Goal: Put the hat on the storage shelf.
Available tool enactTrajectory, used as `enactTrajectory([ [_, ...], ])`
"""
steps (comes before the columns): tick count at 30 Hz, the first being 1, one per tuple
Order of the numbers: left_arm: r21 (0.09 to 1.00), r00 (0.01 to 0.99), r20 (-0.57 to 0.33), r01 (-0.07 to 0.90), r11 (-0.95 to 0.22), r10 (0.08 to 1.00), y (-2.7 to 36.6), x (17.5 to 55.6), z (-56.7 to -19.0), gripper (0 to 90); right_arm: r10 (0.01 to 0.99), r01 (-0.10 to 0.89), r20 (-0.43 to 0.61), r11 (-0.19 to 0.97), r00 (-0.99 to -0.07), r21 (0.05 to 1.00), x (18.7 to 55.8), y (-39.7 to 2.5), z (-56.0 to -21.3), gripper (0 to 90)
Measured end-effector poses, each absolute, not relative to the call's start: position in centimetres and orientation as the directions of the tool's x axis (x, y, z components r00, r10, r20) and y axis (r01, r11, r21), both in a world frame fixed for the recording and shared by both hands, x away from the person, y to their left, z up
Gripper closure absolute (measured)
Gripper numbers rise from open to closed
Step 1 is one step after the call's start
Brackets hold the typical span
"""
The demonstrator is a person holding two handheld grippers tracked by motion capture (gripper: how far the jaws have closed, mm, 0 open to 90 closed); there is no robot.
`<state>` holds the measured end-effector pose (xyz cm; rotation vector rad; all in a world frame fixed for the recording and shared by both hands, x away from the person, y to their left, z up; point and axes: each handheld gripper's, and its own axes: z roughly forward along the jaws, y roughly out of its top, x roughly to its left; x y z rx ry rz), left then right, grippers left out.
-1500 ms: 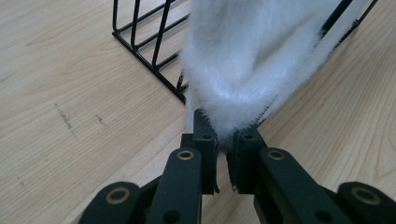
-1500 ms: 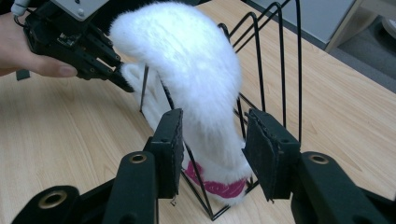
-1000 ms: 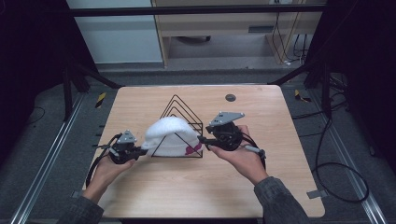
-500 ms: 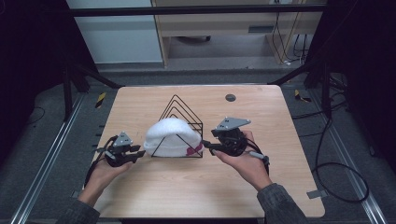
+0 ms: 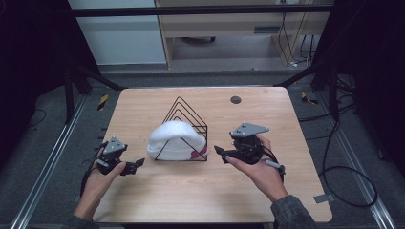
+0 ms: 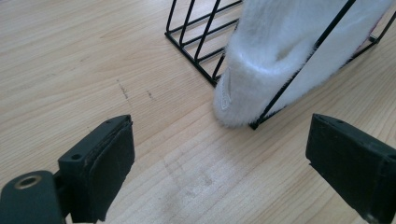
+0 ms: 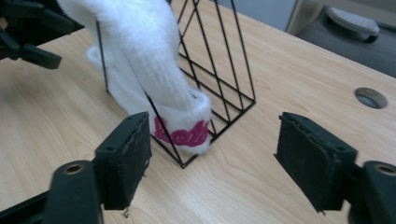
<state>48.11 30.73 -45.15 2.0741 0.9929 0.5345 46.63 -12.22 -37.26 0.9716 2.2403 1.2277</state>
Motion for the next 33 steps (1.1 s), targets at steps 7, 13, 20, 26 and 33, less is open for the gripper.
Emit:
enactTrajectory([
  [7,0.789,0.595,0.034,0.477,-0.387,0.803,30.9,47.6,-45.6,6.7,0.773,0.358,-0.055,0.354,-0.632,0.864,46.1,-14.1,-37.4,16.1],
  [13,0.781,0.580,0.014,0.502,-0.371,0.815,31.2,48.0,-46.1,6.7,0.786,0.370,-0.050,0.345,-0.616,0.863,45.6,-15.7,-38.0,12.7],
  [20,0.746,0.564,0.023,0.541,-0.390,0.826,31.6,48.6,-47.2,6.7,0.793,0.408,-0.032,0.347,-0.608,0.844,45.9,-17.1,-39.7,8.0],
  [26,0.740,0.547,0.047,0.543,-0.397,0.836,32.1,49.0,-47.7,6.7,0.836,0.478,0.005,0.309,-0.549,0.822,46.6,-19.0,-42.0,13.1],
  [33,0.728,0.531,0.042,0.564,-0.390,0.846,32.4,49.7,-48.5,6.7,0.875,0.532,0.016,0.280,-0.483,0.799,47.8,-21.4,-44.9,15.6],
])
